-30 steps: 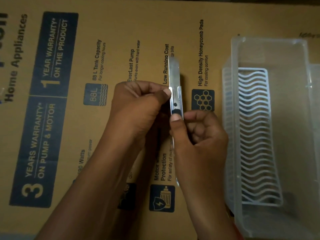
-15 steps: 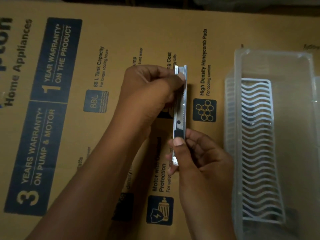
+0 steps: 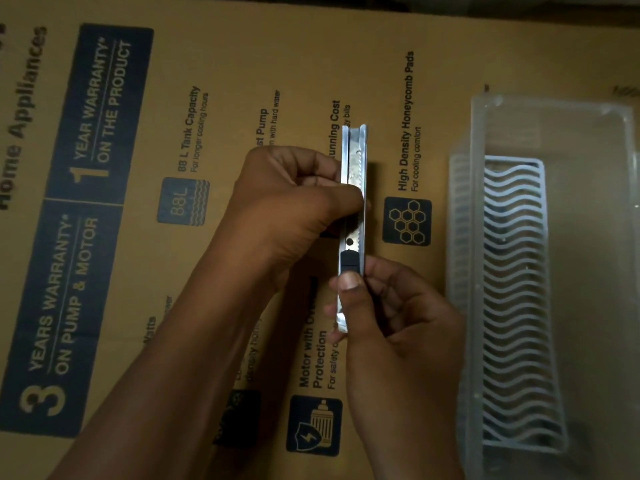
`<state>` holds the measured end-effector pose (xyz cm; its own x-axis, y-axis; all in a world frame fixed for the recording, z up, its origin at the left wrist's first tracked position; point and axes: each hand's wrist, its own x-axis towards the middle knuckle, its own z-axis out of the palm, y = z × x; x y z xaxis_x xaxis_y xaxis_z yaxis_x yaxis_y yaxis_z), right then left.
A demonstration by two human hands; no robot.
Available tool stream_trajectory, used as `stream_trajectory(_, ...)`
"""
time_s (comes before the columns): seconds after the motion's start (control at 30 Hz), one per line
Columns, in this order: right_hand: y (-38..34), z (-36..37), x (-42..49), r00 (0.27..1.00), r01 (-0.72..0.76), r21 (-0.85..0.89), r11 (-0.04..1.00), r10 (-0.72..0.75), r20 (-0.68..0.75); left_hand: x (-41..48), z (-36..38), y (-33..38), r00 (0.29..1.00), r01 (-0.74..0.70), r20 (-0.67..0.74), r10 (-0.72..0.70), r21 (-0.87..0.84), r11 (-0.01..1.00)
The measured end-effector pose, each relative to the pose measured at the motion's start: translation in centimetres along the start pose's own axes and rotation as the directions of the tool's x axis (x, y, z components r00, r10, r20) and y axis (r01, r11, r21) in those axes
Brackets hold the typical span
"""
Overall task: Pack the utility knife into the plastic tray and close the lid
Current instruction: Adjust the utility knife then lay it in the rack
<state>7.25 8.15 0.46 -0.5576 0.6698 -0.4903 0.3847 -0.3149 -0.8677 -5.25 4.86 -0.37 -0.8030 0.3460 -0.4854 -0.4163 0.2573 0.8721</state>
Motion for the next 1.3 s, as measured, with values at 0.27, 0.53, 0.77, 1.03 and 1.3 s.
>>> stream_trajectory(0.27, -0.8, 0.4, 0.3, 0.999, 0.038, -0.135, 0.99, -0.038, 0.003, -0.3, 0.2, 1.2, 0.999, -0.012, -0.049, 0.011, -0.018, 1.0)
stream_trajectory(0.53, -4.8, -1.4, 0.5, 0.75, 0.53, -0.693, 0.49, -0.652, 0.112, -2.2, 1.5, 4.7, 0.993, -0.096, -0.066, 0.098, 0.026, 0.995)
stream_trajectory(0.77, -7.9, -5.6, 3.2, 0.886, 0.46, -0.576, 0.675, -0.308, 0.347, -4.1, 4.5, 6.7, 0.987, -0.159, -0.019, 0.16, 0.054, 0.986)
stream_trajectory(1.03, -7.2, -9.8, 1.7, 0.804, 0.406, -0.747, 0.527, -0.595, 0.017, -5.9, 8.8, 6.8, 0.979, -0.201, 0.053, 0.195, 0.143, 0.969)
stream_trajectory(1.3, -3.6, -11.9, 2.1, 0.902, 0.25, -0.804, 0.539, -0.432, -0.009, -5.7, 9.1, 5.7, 0.95, -0.286, -0.073, 0.305, 0.195, 0.938)
